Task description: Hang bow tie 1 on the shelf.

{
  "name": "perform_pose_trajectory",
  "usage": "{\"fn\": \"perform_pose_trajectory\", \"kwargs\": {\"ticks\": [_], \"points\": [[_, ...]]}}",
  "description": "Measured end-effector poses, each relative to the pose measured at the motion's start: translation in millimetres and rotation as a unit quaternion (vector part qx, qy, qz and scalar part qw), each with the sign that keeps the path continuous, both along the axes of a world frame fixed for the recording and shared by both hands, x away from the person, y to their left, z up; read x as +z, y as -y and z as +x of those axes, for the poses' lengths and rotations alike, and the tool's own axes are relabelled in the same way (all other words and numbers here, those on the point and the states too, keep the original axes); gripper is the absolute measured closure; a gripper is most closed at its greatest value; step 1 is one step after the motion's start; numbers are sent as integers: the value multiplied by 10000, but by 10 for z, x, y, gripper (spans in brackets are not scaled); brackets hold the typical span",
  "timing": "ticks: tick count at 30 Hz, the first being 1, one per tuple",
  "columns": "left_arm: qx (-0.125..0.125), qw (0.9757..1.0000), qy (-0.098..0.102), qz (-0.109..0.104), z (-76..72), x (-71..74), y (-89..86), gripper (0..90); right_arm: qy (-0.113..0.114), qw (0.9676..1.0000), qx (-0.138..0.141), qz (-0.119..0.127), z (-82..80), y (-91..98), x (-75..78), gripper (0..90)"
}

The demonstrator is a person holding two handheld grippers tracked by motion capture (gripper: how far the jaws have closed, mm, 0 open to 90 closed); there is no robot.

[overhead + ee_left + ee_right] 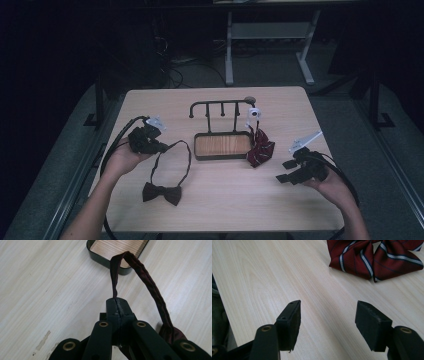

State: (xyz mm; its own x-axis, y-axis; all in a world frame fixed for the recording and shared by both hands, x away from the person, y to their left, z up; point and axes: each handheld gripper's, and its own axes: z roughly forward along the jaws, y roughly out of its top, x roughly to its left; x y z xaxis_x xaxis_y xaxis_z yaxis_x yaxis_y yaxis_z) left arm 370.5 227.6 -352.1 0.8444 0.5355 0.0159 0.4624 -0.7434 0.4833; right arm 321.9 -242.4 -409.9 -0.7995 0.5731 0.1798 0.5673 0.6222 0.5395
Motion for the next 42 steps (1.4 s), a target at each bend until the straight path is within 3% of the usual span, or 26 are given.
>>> {"fn": "perform_pose_trajectory", "kwargs": {"ticks": [10, 21, 30, 42], "points": [[-241, 9997, 9, 60, -85, 187, 56, 898, 25, 10000, -21, 10, 5, 17, 9, 367], [-371, 9993, -27, 24, -102, 306, 69, 898, 49, 10000, -14, -7, 2, 30, 14, 365], [-552, 9985, 35, -12, -111, 491, 105, 898, 99, 9999, -77, 11, -10, 81, 40, 365], [-617, 9980, 72, -94, -114, 623, 174, 899, 128, 9999, -92, 31, -12, 101, 52, 365]]}}
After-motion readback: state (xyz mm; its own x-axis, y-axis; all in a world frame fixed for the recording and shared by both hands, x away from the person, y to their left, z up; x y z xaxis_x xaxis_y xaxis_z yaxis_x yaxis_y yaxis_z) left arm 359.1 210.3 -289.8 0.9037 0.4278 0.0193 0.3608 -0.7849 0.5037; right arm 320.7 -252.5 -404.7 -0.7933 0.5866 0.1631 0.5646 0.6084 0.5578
